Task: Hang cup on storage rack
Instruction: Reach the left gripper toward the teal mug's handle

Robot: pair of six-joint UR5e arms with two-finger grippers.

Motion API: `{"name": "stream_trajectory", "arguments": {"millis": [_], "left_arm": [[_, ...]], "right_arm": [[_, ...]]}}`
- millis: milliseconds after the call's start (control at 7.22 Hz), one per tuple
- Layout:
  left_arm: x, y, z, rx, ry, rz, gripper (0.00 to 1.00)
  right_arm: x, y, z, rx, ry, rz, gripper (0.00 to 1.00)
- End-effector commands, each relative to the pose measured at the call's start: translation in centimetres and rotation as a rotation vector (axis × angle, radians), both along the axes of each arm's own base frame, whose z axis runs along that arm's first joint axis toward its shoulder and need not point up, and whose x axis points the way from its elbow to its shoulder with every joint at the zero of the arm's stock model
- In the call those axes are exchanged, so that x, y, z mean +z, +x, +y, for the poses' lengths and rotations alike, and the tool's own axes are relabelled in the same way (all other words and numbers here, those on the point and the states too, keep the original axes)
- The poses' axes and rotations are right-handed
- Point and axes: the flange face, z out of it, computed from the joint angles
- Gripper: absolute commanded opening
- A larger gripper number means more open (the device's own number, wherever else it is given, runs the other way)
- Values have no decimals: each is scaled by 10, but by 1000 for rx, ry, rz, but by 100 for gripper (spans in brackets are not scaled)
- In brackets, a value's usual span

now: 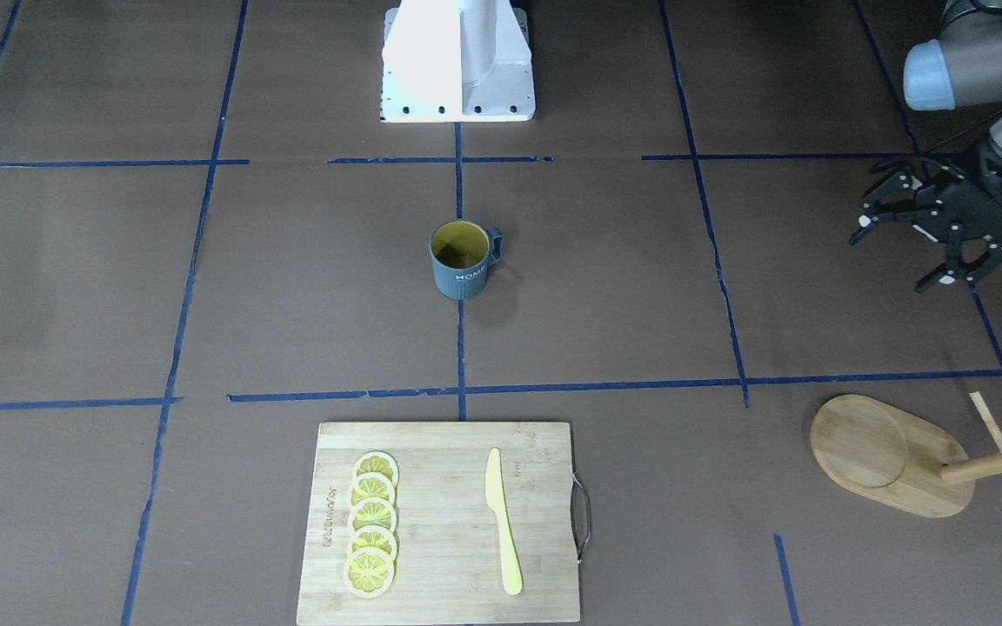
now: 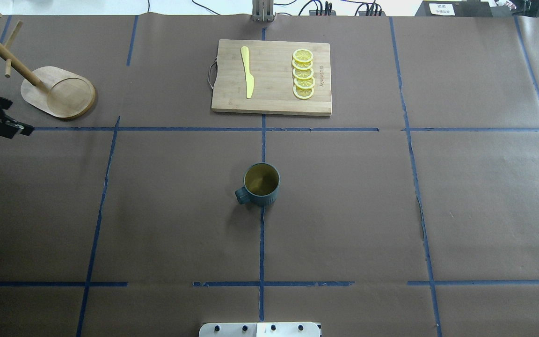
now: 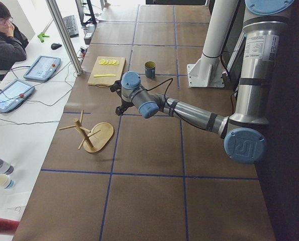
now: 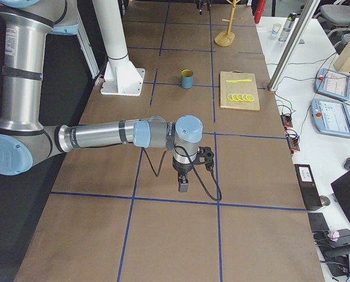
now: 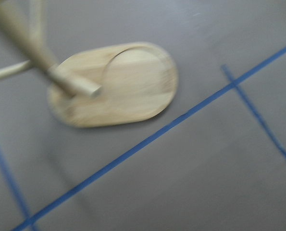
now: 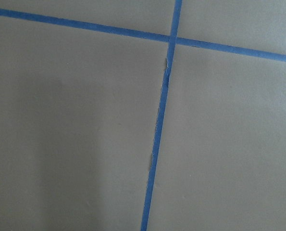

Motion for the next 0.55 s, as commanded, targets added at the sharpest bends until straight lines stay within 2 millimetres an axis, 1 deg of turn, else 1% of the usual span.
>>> {"name": "stream_trajectory", "arguments": {"millis": [0, 138, 277, 415], "left_arm": [[-38, 101, 35, -13, 165, 89, 100], [-55, 137, 48, -96, 275, 111, 100], [-70, 180, 73, -55, 318, 149, 100], [-84, 206, 79, -22, 346, 187, 100]], "right_arm": [[0, -2, 0, 2, -4, -3, 100], [0, -2, 0, 13, -14, -2, 100], [0, -2, 0, 16, -16, -2, 100], [0, -2, 0, 16, -18, -2, 100]]}}
